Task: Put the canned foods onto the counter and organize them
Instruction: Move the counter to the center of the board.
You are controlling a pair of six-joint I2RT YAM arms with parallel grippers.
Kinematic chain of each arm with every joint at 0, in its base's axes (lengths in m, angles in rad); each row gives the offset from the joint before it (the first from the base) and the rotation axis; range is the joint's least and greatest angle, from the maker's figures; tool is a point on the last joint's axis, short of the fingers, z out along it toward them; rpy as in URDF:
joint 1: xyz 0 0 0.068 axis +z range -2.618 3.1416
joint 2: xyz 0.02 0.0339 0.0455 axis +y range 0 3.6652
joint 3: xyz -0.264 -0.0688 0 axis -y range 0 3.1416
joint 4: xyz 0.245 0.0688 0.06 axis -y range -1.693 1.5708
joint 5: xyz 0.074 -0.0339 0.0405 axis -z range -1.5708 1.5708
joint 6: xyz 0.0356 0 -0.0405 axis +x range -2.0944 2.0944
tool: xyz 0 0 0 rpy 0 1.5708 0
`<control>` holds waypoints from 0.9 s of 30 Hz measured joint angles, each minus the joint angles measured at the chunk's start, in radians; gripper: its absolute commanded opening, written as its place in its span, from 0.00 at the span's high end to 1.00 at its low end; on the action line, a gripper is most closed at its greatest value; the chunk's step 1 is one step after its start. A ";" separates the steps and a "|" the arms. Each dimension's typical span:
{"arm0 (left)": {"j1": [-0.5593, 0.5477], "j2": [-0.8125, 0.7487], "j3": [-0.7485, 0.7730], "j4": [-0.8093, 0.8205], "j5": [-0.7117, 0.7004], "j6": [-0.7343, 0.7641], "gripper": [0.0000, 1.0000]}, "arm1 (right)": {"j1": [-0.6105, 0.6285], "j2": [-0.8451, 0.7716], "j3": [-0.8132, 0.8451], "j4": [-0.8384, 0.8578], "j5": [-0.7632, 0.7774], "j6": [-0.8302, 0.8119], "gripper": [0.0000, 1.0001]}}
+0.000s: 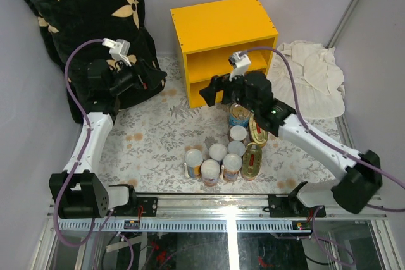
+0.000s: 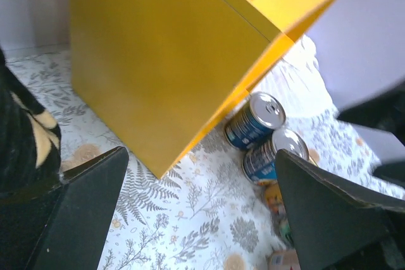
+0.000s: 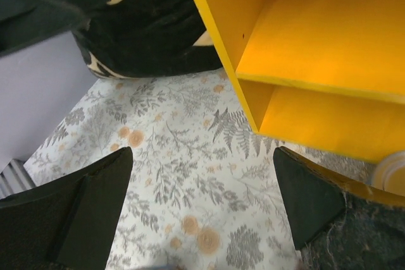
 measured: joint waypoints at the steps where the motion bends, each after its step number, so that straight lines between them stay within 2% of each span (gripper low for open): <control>1: -0.002 0.000 0.000 -0.006 0.034 0.018 0.00 | 0.000 0.045 0.026 0.018 0.000 0.000 0.01; 6: -0.001 -0.019 -0.015 0.023 0.150 0.042 0.00 | 0.018 0.218 0.126 0.134 0.032 0.000 0.04; 9: -0.001 -0.039 -0.031 0.044 0.182 0.035 0.00 | 0.034 0.306 0.180 0.204 0.085 0.000 0.12; 16: -0.001 -0.156 -0.032 0.053 0.163 0.043 0.00 | 0.059 0.479 0.309 0.303 0.196 -0.041 0.16; 19: -0.002 -0.196 -0.024 0.079 0.128 0.052 0.00 | 0.069 0.555 0.380 0.316 0.239 -0.079 0.23; 24: -0.001 -0.148 0.071 0.021 0.164 0.114 0.00 | 0.072 0.662 0.494 0.324 0.280 -0.147 0.31; 27: -0.001 -0.130 0.104 -0.027 0.213 0.158 0.00 | 0.073 0.687 0.504 0.332 0.308 -0.173 0.39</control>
